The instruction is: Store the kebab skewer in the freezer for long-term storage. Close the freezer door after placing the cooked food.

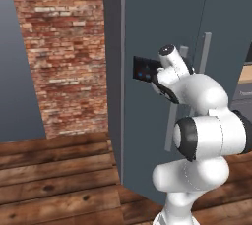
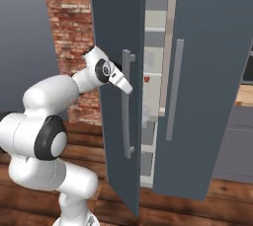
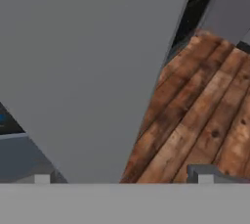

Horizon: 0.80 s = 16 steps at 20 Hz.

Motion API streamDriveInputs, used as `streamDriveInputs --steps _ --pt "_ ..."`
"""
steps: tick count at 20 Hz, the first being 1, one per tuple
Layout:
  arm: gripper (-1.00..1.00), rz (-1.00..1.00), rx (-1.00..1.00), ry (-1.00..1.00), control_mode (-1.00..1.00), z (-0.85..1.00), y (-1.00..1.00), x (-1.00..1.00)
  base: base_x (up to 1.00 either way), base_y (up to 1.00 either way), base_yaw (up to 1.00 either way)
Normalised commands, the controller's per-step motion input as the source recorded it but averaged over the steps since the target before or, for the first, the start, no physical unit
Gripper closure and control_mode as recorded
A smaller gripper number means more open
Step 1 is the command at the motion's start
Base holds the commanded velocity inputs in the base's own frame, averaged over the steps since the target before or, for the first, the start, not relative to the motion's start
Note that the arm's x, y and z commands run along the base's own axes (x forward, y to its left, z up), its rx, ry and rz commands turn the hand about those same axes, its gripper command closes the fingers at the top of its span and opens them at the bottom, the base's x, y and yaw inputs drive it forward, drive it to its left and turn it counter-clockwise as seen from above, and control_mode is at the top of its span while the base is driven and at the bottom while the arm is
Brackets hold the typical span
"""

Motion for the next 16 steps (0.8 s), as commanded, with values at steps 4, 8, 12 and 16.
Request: streamDriveInputs --steps 4,8,12,16 --pt "-1.00 0.19 0.21 0.05 -1.00 0.24 -0.55 0.26 0.00 0.00 0.00" --pt "-1.00 0.18 0.03 0.00 -1.00 0.02 -0.21 0.25 0.00 0.00 0.00" --pt "-1.00 0.13 0.00 -0.01 -1.00 0.00 -0.02 0.16 0.00 0.00 0.00" --pt "-1.00 0.09 0.00 -0.06 -1.00 0.00 0.00 0.06 0.00 0.00 0.00"
